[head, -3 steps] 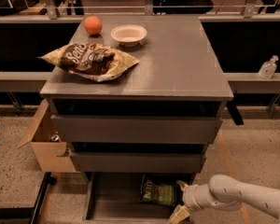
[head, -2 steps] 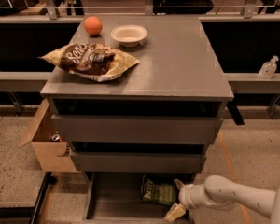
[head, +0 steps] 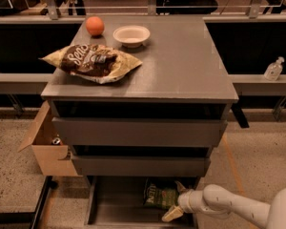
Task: Pick green jalapeno chip bag from bottom drawer and place on counter
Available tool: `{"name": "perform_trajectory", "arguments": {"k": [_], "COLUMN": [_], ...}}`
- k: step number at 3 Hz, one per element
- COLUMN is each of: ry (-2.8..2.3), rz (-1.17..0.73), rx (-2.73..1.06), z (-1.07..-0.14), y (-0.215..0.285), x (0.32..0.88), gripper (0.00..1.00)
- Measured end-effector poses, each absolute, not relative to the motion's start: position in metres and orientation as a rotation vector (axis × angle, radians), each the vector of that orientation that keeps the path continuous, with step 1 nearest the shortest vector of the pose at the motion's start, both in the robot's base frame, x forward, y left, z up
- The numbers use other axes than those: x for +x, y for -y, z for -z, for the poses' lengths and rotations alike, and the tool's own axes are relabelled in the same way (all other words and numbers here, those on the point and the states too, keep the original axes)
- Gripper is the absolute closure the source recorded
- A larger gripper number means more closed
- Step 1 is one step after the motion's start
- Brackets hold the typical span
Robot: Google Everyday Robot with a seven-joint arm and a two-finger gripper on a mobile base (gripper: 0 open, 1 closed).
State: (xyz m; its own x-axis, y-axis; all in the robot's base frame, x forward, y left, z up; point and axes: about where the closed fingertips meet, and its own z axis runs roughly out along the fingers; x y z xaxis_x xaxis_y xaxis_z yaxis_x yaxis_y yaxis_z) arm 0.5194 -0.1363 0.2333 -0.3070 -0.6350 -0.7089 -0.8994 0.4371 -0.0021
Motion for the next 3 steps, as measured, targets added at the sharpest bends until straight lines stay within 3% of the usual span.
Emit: {"name": "perform_trajectory", "arguments": {"k": [3], "ry": [-2.082], "rz": [-0.451], "rx": [-1.216], "z": [-0.162], "y": [0.113], "x": [0.562], "gripper": [0.00]}}
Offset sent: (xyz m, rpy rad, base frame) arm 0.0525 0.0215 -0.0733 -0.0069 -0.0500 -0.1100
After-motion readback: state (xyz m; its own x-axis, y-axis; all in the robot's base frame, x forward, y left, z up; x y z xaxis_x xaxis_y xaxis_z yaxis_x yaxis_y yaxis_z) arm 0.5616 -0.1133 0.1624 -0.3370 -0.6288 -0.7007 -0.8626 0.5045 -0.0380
